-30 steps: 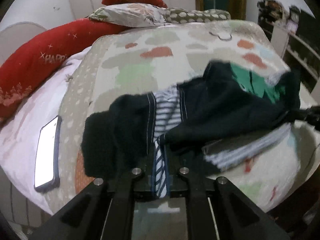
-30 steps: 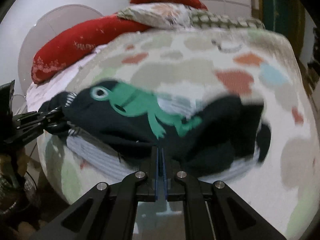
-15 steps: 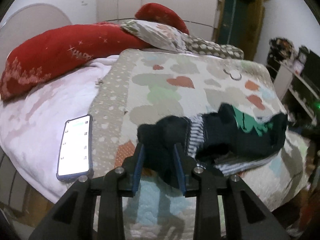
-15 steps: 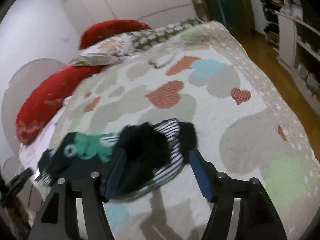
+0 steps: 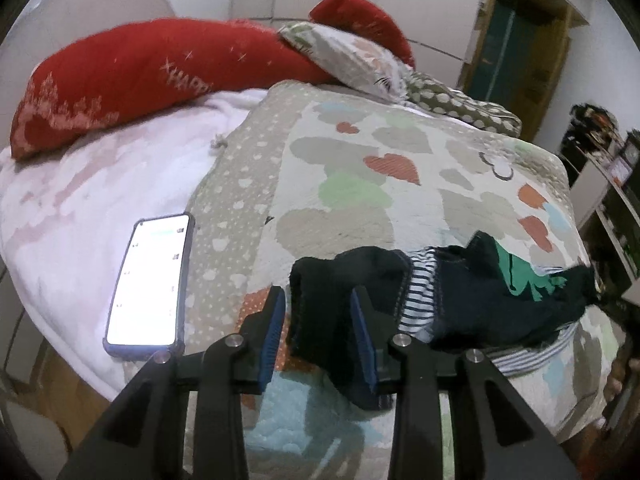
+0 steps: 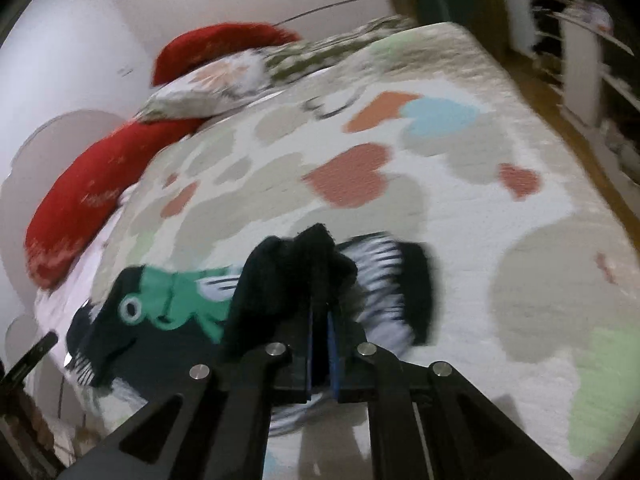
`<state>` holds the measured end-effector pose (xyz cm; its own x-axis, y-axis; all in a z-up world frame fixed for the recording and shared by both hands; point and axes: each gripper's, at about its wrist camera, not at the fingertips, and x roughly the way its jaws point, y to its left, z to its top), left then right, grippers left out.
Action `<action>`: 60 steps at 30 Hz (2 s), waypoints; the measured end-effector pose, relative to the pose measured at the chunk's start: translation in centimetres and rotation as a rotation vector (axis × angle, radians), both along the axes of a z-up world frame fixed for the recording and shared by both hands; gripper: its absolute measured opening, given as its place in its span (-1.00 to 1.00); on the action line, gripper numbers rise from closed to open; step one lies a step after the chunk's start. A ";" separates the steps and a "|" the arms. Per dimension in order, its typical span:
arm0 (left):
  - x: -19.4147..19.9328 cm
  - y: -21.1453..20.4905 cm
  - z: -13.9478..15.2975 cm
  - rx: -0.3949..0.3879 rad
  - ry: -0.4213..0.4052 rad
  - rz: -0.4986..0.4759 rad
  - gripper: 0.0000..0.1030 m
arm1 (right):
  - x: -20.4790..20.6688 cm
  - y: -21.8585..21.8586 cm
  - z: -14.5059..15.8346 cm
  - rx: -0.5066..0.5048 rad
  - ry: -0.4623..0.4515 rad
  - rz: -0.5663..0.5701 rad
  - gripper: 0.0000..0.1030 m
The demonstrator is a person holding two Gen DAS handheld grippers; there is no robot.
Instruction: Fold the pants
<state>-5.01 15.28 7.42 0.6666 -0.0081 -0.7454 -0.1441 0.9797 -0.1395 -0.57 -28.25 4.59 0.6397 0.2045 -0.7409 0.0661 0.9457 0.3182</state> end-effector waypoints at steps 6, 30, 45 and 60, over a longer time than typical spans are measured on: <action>1.6 -0.4 -0.7 -0.004 0.011 0.017 -0.33 | -0.4 -3.9 0.1 -0.053 0.019 -0.152 -0.91; 4.8 -2.5 -5.0 0.117 0.069 0.072 0.10 | 2.0 -2.9 -0.2 0.129 0.009 -0.096 -0.72; 2.1 0.9 -2.4 0.037 0.034 0.148 0.20 | -1.0 -7.4 0.1 0.039 0.017 -0.223 -0.26; 0.8 -7.6 0.9 0.179 -0.044 -0.074 0.20 | -3.7 -6.9 -0.3 0.067 0.005 -0.220 -0.26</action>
